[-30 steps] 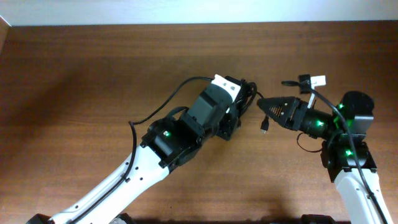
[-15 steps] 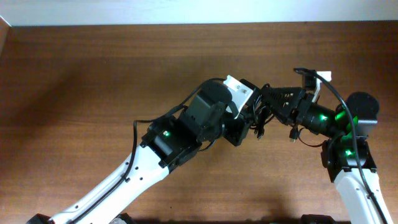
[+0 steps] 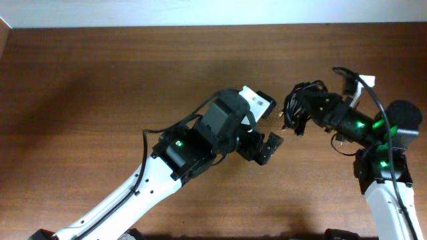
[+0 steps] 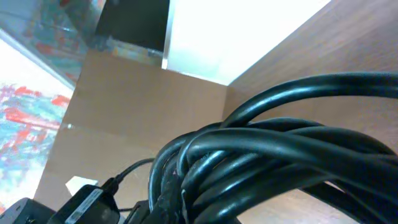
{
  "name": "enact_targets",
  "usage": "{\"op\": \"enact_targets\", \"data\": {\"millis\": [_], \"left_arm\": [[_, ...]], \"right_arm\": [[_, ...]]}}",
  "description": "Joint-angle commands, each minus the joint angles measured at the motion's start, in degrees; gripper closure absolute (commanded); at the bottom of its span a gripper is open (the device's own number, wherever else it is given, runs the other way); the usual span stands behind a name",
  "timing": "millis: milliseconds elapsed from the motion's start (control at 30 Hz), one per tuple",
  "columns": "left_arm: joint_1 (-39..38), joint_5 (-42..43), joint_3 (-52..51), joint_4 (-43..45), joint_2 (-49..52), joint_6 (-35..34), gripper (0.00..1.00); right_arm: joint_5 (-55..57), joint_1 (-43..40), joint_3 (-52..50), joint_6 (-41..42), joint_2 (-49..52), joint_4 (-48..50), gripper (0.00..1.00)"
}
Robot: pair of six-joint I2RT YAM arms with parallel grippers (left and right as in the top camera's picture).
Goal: Untangle cables
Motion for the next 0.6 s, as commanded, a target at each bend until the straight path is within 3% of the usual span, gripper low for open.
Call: {"op": "enact_targets", "data": {"millis": [0, 67, 133, 200, 300, 333, 367, 433, 500, 567], "left_arm": [[0.0, -3.8, 0.4, 0.0, -0.8, -13.2, 0.01], [0.0, -1.1, 0.4, 3.0, -0.8, -19.5, 0.01], [0.0, 5.6, 0.4, 4.7, -0.8, -19.4, 0.01], [0.0, 5.9, 0.4, 5.2, -0.8, -20.1, 0.0], [0.0, 4.9, 0.4, 6.4, -0.8, -25.8, 0.38], [0.0, 2.1, 0.4, 6.1, -0.7, -29.5, 0.46], [0.0, 0.7, 0.4, 5.8, -0.5, -31.1, 0.44], [-0.1, -0.2, 0.4, 5.1, 0.9, -35.8, 0.5], [-0.2, 0.6, 0.4, 5.1, 3.7, -42.2, 0.45], [-0.2, 5.2, 0.4, 6.9, 4.7, -43.1, 0.41]], "right_arm": [[0.1, -1.1, 0.5, -4.6, -0.3, 0.5, 0.96], [0.6, -1.1, 0.5, -6.7, -0.3, 0.5, 0.96], [1.6, -1.1, 0.5, -10.5, -0.3, 0.4, 0.96], [2.6, -1.1, 0.5, -12.9, -0.3, -0.6, 0.96], [4.8, -1.0, 0.5, -14.4, -0.3, -3.1, 0.96], [4.5, -1.0, 0.5, -14.3, -0.3, -3.1, 0.96], [4.3, -1.0, 0.5, -14.3, -0.3, -3.1, 0.96], [3.6, -1.0, 0.5, -15.3, -0.3, -3.1, 0.96], [3.2, -1.0, 0.5, -16.7, -0.3, -3.1, 0.96], [3.3, -1.0, 0.5, -16.7, -0.3, -3.1, 0.96]]}}
